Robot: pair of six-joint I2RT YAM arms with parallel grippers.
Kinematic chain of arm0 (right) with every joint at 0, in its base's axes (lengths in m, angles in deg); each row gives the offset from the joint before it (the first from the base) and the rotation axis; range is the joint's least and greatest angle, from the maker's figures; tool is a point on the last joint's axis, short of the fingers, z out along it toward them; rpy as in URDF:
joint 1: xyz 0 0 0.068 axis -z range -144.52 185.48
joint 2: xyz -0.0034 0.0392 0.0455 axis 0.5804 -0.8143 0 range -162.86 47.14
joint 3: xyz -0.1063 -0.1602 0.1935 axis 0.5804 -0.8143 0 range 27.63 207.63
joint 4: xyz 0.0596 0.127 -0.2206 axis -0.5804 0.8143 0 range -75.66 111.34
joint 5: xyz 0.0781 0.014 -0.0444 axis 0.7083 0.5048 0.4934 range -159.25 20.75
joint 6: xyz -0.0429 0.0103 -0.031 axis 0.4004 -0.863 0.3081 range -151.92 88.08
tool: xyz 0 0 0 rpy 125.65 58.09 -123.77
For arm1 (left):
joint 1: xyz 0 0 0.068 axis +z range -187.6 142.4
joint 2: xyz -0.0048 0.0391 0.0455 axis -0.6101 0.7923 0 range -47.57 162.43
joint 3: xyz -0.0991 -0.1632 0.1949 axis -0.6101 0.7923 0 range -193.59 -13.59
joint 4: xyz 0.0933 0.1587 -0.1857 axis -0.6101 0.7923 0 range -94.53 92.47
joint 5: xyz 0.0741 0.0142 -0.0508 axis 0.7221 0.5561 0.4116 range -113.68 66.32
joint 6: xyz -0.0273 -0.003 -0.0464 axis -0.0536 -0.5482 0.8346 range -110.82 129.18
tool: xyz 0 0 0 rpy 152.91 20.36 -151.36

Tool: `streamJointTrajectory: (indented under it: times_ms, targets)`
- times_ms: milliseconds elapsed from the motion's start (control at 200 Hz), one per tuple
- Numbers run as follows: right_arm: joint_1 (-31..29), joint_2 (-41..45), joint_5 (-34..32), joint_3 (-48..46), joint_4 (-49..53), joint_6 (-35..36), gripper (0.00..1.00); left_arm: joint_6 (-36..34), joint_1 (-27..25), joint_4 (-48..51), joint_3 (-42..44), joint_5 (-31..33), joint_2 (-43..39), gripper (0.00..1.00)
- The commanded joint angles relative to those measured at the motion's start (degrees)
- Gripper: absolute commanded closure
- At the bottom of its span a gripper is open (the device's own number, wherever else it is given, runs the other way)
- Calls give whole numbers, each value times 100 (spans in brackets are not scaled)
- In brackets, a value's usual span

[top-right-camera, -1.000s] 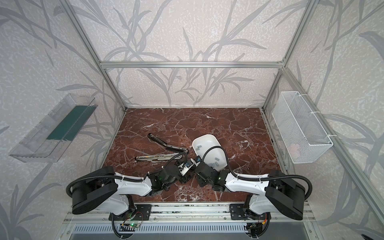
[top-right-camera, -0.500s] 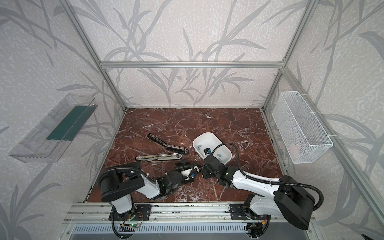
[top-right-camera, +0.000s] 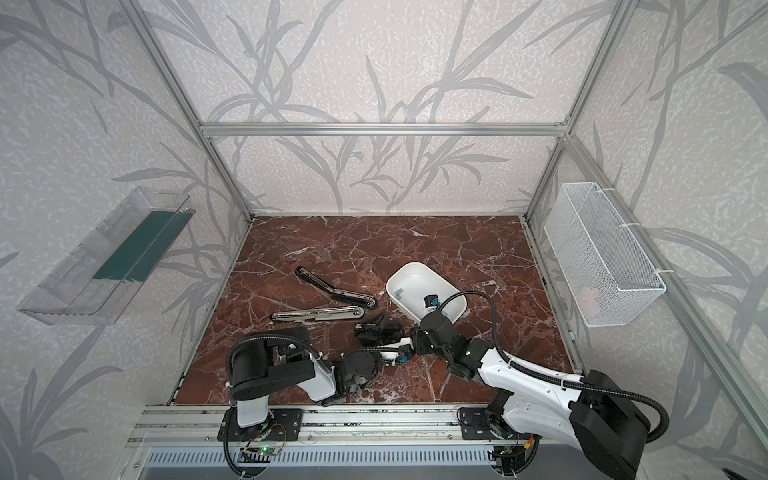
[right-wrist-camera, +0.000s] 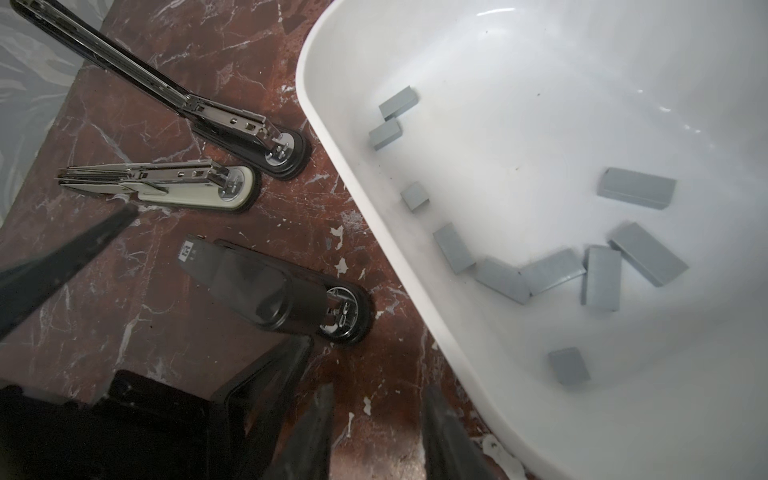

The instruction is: Load the staples into the stapler

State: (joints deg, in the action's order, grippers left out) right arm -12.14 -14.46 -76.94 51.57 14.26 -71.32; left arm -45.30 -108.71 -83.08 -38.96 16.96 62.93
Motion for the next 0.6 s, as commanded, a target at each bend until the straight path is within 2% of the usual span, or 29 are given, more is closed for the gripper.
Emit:
streamJointTrajectory:
  times_ms: [0, 125, 235, 310, 375, 435, 505, 595]
  targets:
    - [75, 111, 243, -154, -348, -567, 61, -826, -43, -236, -167, 172, 221, 10]
    - [197, 207, 435, -305, -614, -952, 55, -1317, -52, -240, -290, 262, 533, 10]
    - [320, 255, 684, -438, -897, -1179, 50, -948, -79, -239, -22, 52, 51, 6]
    - [384, 245, 867, -428, -1018, -1235, 46, -190, -78, -232, 446, -413, -703, 1]
    - [391, 239, 953, -379, -1038, -1255, 42, 362, -78, -85, 820, -741, -1445, 0]
    - [417, 199, 1071, -397, -1182, -1384, 38, 969, -79, 434, 1019, -850, -2075, 1]
    - [461, 26, 1284, -418, -1533, -1589, 35, 1653, -59, 1229, 1169, -810, -2811, 7]
    - [472, -366, 1456, -383, -2012, -1866, 34, 2274, 47, 1819, 1356, -469, -3588, 9]
